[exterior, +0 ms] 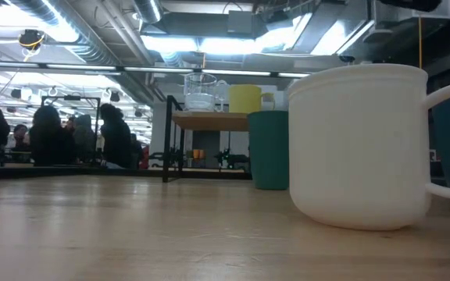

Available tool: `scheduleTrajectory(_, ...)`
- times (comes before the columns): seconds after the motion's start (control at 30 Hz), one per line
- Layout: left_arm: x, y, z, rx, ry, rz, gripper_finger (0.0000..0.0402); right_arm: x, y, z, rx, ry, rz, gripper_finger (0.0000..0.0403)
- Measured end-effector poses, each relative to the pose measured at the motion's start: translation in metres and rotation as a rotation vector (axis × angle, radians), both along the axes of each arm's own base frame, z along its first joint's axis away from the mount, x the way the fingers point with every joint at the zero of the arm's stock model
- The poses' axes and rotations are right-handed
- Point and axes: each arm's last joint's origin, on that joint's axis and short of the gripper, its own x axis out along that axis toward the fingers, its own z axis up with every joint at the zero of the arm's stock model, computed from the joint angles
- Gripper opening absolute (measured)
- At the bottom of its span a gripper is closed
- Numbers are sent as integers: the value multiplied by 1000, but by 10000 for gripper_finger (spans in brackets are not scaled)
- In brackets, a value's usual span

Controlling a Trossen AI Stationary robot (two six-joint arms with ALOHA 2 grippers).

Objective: Stack small to large cups/mugs on shelf
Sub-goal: Put the white mug on the shelf

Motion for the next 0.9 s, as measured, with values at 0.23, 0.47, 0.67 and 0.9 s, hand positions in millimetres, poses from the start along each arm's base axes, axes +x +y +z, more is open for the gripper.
scheduleTrajectory(0.23, 8, -20, -15, 31, 19, -56, 111, 2, 28, -34, 39, 135, -75, 212)
scheduleTrajectory(0.47, 13, -21, -20, 118, 45, -123, 111, 5, 44, -64, 52, 227, -152, 212)
scheduleTrajectory(0.67, 22, -24, -37, 109, 67, -209, 111, 5, 52, -76, 71, 278, -174, 212)
scheduleTrajectory(0.9, 47, -19, -75, -39, 51, -347, 111, 5, 51, -77, 35, 229, -221, 212)
